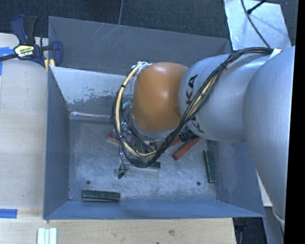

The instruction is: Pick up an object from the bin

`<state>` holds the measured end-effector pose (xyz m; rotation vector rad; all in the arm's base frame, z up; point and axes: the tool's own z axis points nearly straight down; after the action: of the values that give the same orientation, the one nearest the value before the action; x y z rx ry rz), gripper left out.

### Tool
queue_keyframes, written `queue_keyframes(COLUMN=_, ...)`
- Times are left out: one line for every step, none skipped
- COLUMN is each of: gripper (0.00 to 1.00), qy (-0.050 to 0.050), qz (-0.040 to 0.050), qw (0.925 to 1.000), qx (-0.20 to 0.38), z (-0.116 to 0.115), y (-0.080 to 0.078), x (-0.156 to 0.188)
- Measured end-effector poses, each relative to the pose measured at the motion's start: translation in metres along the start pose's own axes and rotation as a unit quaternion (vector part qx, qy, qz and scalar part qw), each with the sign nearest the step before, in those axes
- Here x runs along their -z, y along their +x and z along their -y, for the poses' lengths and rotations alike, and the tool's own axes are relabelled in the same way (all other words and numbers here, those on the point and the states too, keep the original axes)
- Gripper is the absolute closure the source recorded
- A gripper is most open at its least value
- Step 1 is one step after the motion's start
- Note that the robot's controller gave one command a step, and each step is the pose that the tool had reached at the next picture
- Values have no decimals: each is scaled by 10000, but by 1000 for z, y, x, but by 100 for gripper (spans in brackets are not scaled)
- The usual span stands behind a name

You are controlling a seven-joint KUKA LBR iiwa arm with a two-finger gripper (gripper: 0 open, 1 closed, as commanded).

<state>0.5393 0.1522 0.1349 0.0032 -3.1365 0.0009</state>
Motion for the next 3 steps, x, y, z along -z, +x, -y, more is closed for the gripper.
queue_keyframes(gripper=0, qy=15, qz=16, qw=9988, qx=-479, z=82, y=-30, x=-68)
queue_keyframes(gripper=100, qy=-10, qz=48, qw=9990, qx=-443, z=76, y=-31, x=-63)
queue_keyframes(gripper=100, qy=-3, qz=62, qw=9977, qx=675, z=83, y=-50, x=-23)
